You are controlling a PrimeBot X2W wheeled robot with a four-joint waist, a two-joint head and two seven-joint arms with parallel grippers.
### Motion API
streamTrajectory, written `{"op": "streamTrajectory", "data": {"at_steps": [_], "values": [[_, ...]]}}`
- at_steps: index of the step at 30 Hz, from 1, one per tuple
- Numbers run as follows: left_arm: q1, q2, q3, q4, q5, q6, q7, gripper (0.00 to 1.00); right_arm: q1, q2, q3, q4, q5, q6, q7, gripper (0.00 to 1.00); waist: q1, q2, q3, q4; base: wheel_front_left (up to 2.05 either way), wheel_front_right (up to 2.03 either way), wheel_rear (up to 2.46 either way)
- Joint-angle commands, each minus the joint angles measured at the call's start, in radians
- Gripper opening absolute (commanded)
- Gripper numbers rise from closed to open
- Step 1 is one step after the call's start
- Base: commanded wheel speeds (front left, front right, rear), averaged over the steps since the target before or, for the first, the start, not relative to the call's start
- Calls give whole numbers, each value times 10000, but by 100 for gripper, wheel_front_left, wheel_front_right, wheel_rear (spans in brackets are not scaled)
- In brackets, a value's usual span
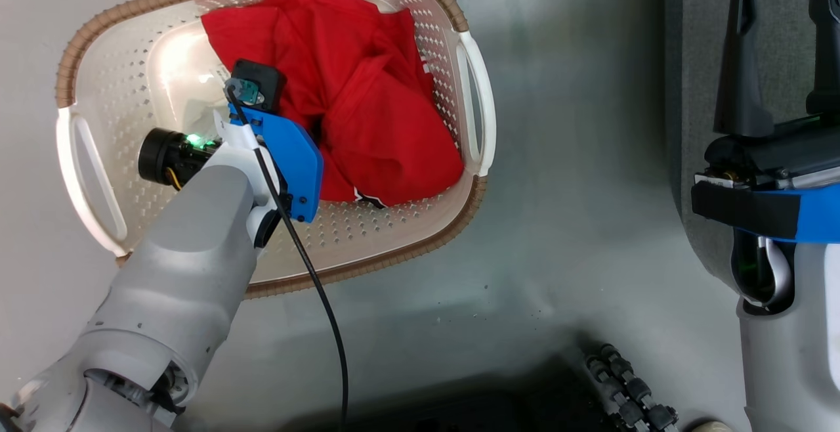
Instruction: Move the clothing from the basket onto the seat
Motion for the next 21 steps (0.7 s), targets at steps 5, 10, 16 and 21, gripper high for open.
{"op": "streamTrajectory", "data": {"at_steps": [5,10,16,21], "values": [[-295,133,-341,16,-174,-17,11,18,-71,-21,-60,-3,75,0,-38,100,-1,0,111,-96,0,0,0],[-331,136,-645,63,-290,-17,11,0,-150,-35,-123,53,99,-5,-38,100,-1,0,86,-128,0,0,0],[-268,36,-996,-110,-496,-17,-199,0,-196,-79,-165,71,60,-5,-38,100,-1,0,-142,8,0,0,0],[-97,-6,-1351,-356,-698,-17,-514,0,-192,-84,-116,167,19,0,-38,100,-1,0,-528,175,0,0,0]]}}
